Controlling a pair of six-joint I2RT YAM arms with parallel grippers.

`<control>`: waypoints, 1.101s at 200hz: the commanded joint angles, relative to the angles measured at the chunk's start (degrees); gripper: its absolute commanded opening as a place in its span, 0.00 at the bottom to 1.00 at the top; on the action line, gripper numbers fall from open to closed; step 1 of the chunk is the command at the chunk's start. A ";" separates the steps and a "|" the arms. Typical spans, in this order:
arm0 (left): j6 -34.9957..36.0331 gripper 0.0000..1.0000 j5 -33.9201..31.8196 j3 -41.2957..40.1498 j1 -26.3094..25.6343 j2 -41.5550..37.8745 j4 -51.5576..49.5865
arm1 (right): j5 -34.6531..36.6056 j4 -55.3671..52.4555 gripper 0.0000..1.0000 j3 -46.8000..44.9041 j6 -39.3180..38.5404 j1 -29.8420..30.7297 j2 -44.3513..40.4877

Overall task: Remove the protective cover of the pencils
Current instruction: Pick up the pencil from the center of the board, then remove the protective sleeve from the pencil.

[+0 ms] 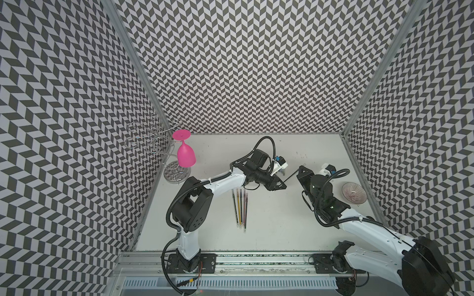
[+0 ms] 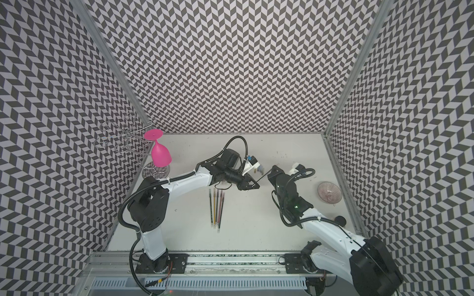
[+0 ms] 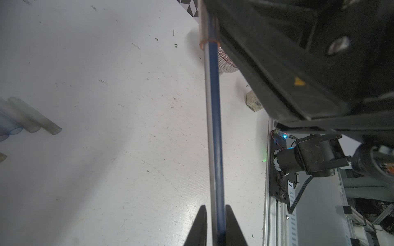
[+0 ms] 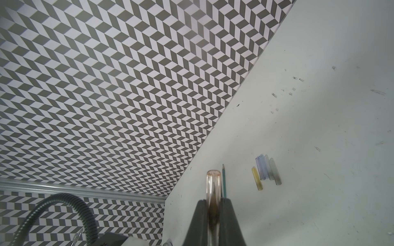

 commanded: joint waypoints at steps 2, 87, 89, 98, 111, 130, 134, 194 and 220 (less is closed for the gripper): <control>0.43 0.06 -0.21 2.09 0.51 0.56 -0.73 | -0.60 3.20 0.00 -0.50 0.65 0.58 -0.22; 3.75 0.00 -8.11 4.88 3.98 1.56 -8.39 | -8.25 -3.36 0.52 5.60 -21.18 -6.14 -0.06; 4.20 0.00 -9.10 5.20 4.02 1.60 -9.08 | -9.50 -3.55 0.53 5.82 -22.10 -6.84 0.14; 6.36 0.00 -13.45 6.87 4.12 1.71 -12.49 | -15.04 -3.80 0.53 6.49 -25.44 -9.81 1.04; 8.56 0.00 -20.64 7.89 4.21 1.26 -15.62 | -25.31 -3.26 0.54 6.46 -28.70 -14.82 2.74; 12.46 0.00 -29.61 9.03 4.09 0.47 -20.05 | -42.27 -0.13 0.54 5.00 -29.28 -22.41 5.82; 13.07 0.00 -30.84 8.96 4.04 0.25 -20.54 | -45.97 1.16 0.54 4.36 -29.20 -23.73 6.57; 21.49 0.00 -30.96 7.78 1.83 -0.68 -24.63 | -79.54 20.17 0.53 -1.71 -25.37 -28.56 17.61; 22.60 0.00 -30.71 7.30 0.42 -1.09 -24.47 | -82.12 23.07 0.49 -2.99 -23.66 -28.57 20.64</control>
